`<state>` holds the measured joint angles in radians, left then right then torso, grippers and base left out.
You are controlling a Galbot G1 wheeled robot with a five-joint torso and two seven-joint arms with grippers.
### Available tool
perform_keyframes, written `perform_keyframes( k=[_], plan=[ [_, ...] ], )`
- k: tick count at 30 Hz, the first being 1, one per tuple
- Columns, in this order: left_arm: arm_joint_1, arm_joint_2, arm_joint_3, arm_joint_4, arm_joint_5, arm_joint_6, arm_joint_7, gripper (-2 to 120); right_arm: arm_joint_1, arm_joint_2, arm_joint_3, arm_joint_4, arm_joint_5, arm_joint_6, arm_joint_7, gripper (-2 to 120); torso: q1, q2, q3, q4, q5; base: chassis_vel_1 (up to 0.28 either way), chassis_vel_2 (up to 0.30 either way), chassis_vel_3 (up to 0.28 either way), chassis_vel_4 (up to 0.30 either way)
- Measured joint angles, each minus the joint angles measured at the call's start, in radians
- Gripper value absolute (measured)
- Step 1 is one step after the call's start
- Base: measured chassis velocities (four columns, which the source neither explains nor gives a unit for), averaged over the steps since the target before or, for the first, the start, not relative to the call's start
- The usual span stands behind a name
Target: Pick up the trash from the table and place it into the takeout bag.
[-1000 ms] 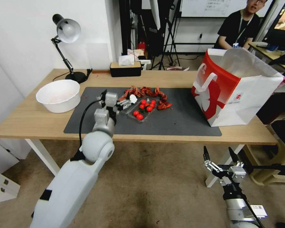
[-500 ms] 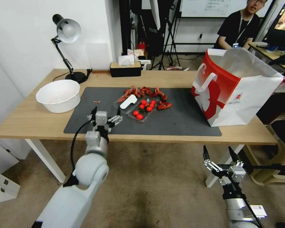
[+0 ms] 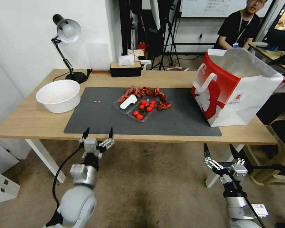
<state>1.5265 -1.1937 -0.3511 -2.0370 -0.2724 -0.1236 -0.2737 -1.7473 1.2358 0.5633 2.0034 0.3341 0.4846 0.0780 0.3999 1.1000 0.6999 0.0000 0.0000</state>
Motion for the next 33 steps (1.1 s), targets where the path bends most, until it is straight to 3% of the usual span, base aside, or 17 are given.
perform_keyframes(
  k=[11,19,33],
  plan=[
    [0.055,-0.008,-0.036,0.006,0.012,-0.033,0.027,100,0.009,-0.001,-0.028,0.016,0.027,-0.043,0.010,100,0.000,0.000,0.000,0.0000,-0.0001,0.000,0.000,0.000,0.000],
    [0.077,-0.052,-0.046,0.023,0.035,-0.051,0.021,100,0.027,-0.013,-0.037,0.004,0.039,-0.056,-0.005,100,0.000,0.000,0.000,0.0000,0.0000,0.000,0.000,0.000,0.000],
    [0.082,-0.063,-0.071,0.023,0.037,-0.045,0.019,100,0.038,-0.017,-0.044,0.000,0.040,-0.059,-0.024,100,0.000,0.000,0.000,0.0000,-0.0001,0.000,0.000,0.000,0.000]
  ],
)
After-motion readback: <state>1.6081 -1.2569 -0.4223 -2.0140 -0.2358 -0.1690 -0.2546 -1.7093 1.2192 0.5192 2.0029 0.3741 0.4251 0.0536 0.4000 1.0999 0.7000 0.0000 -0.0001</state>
